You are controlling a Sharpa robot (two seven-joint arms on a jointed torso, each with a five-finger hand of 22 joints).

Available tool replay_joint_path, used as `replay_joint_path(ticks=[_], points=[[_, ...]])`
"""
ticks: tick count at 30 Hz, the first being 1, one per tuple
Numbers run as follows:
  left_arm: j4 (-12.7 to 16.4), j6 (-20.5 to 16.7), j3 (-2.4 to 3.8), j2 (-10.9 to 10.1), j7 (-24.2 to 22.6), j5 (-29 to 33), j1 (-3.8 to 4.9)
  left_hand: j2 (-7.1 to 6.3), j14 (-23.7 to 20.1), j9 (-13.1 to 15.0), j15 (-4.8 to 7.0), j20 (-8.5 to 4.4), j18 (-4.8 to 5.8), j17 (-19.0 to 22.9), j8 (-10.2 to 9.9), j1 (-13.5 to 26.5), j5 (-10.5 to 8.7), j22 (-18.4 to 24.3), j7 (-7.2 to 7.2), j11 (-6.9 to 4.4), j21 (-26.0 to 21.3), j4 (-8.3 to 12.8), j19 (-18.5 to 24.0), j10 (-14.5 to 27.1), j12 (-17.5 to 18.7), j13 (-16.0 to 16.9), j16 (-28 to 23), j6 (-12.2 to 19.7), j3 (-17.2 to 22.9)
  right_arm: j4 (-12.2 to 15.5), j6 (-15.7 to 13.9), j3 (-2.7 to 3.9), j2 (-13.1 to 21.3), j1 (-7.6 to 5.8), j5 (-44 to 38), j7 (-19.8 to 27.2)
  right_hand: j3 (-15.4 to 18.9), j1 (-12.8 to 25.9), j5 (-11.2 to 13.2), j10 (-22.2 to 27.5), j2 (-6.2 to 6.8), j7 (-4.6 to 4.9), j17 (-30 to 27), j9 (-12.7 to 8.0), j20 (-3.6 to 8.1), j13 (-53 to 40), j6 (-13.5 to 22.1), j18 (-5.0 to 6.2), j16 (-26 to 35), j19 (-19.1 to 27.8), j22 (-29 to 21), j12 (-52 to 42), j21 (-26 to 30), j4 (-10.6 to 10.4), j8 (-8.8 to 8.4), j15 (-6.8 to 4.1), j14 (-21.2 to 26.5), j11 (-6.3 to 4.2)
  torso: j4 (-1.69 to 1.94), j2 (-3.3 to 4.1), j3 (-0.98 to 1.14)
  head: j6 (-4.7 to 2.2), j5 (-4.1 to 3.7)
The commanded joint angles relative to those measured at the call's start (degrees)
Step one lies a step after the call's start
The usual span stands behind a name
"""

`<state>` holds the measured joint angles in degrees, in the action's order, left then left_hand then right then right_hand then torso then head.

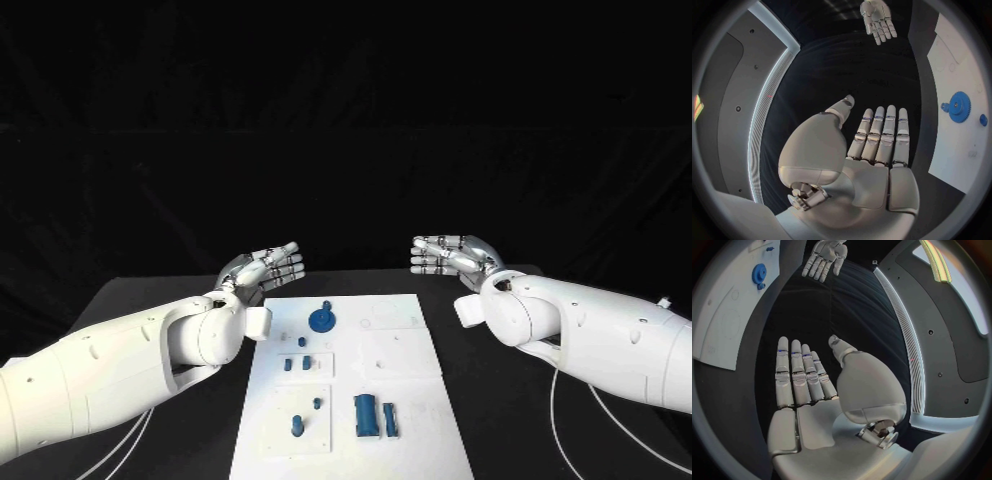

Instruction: Assemble the parts on the task board

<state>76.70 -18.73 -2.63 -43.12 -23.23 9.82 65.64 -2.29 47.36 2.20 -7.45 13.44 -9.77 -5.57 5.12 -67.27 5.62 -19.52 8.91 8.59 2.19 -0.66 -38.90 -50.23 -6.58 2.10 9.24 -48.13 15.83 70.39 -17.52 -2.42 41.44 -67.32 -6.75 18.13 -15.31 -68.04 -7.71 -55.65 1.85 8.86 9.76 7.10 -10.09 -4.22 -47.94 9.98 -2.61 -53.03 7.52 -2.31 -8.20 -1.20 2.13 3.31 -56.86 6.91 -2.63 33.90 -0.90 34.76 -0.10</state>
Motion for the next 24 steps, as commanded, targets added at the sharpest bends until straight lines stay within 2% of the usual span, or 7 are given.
replay_joint_path(ticks=[1,4,5,9,10,11,24], points=[[0.8,-1.3,0.17,0.0,-0.4,-0.7,-0.31,2.29,-15.0,-2.2,2.35,-4.26,3.21,5.6,-5.1,21.3,-5.62,6.2,-2.83,-2.72,-2.2,0.7,12.3,15.9,2.1,-2.1,-2.9,15.3,-5.0,1.1,-1.7,0.14,0.2,0.35,0.1,0.5,4.9,21.6,2.5,17.7,-1.85,-2.81,-3.1,-2.2,3.2,4.2,15.2,-3.35,2.6,16.8,-2.4,2.3,2.6,1.2,-2.13,-3.31,18.0,-2.2,0.74,-0.73,0.23,-0.06,-0.02],[2.3,-4.2,0.47,-0.2,-1.1,-1.8,-0.93,2.29,-19.1,-2.2,3.0,-5.44,3.54,5.6,-5.1,27.2,-5.62,7.9,-3.62,-3.45,-2.2,0.7,15.7,20.3,6.6,-2.1,-3.7,19.5,-6.4,3.2,-4.5,0.41,0.5,1.13,0.9,1.8,6.2,27.5,3.1,22.5,-1.85,-3.58,-3.9,-2.9,4.08,4.2,19.4,-3.82,2.6,21.5,-3.0,2.3,3.3,1.2,-2.13,-3.31,23.0,-2.81,1.92,-1.97,0.64,-0.26,0.06],[2.9,-5.3,0.57,-0.3,-1.4,-2.2,-1.15,2.29,-20.2,-2.2,3.18,-5.76,3.99,5.6,-5.1,28.8,-5.62,8.3,-3.83,-3.66,-2.2,0.7,16.6,21.5,6.6,-2.1,-4.0,20.6,-6.8,4.0,-5.6,0.5,0.6,1.42,1.2,2.3,6.6,29.1,3.3,23.8,-1.85,-3.79,-4.2,-3.0,4.32,4.2,20.5,-4.18,2.6,22.7,-3.2,2.3,3.5,1.2,-2.13,-3.31,24.3,-6.91,2.16,-2.22,0.73,-0.3,0.07],[6.1,-11.5,1.21,-0.7,-3.0,-4.5,-2.49,2.29,-24.6,-2.2,7.45,-7.0,4.79,5.6,-5.1,35.0,-5.62,10.1,-4.65,-4.45,-2.2,0.7,20.2,26.1,6.6,-2.1,-4.8,25.0,-8.2,8.6,-11.8,1.07,1.4,3.11,2.8,5.0,8.0,35.3,7.7,28.9,-1.85,-4.62,-5.1,-7.1,5.24,4.2,24.9,-5.05,2.6,27.6,-7.5,2.3,8.2,1.2,-2.13,-3.31,29.6,-6.91,2.63,-2.72,0.9,-0.38,0.1],[6.9,-13.1,1.37,-0.8,-3.4,-5.1,-2.84,2.29,-25.5,-2.2,7.45,-7.25,4.78,5.6,-5.1,36.2,-5.62,10.5,-4.81,-8.59,-2.2,0.7,20.9,27.0,6.6,-2.1,-5.0,25.9,-8.5,9.8,-13.5,1.22,1.6,3.57,3.3,5.8,8.3,36.6,7.7,30.0,-1.85,-4.78,-5.3,-7.1,5.43,4.2,25.8,-5.05,2.6,28.6,-7.5,2.3,8.2,1.2,-2.13,-3.31,30.6,-6.91,2.63,-2.72,0.9,-0.38,0.1],[7.7,-14.7,1.54,-0.9,-3.8,-5.7,-3.18,2.29,-26.4,-2.2,7.45,-7.49,4.78,5.6,-5.1,37.4,-5.62,10.9,-8.91,-8.59,-2.2,0.7,21.7,27.9,6.6,-2.1,-5.1,26.8,-8.8,11.0,-15.1,1.37,1.8,4.02,3.7,6.5,8.4,37.5,7.7,30.7,-1.85,-8.86,-5.4,-7.1,5.56,4.2,26.4,-5.06,2.6,29.2,-7.5,2.3,8.2,1.2,-2.13,-3.31,31.3,-6.91,2.63,-2.72,0.9,-0.38,0.1],[13.3,-25.4,2.63,-1.6,-6.6,-9.8,-5.48,2.29,-35.2,-2.2,7.45,-13.44,9.77,5.6,-5.1,50.0,-5.62,14.5,-8.91,-8.59,-2.2,0.7,28.9,37.3,6.6,-2.1,-9.2,35.8,-11.7,19.6,-26.6,2.42,3.2,7.16,6.7,11.7,11.3,50.5,7.7,41.4,-1.85,-8.86,-9.8,-7.1,10.09,4.2,35.6,-9.98,2.6,39.4,-7.5,2.3,8.2,1.2,-2.13,-3.31,42.3,-6.91,2.63,-2.72,0.9,-0.38,0.1]])
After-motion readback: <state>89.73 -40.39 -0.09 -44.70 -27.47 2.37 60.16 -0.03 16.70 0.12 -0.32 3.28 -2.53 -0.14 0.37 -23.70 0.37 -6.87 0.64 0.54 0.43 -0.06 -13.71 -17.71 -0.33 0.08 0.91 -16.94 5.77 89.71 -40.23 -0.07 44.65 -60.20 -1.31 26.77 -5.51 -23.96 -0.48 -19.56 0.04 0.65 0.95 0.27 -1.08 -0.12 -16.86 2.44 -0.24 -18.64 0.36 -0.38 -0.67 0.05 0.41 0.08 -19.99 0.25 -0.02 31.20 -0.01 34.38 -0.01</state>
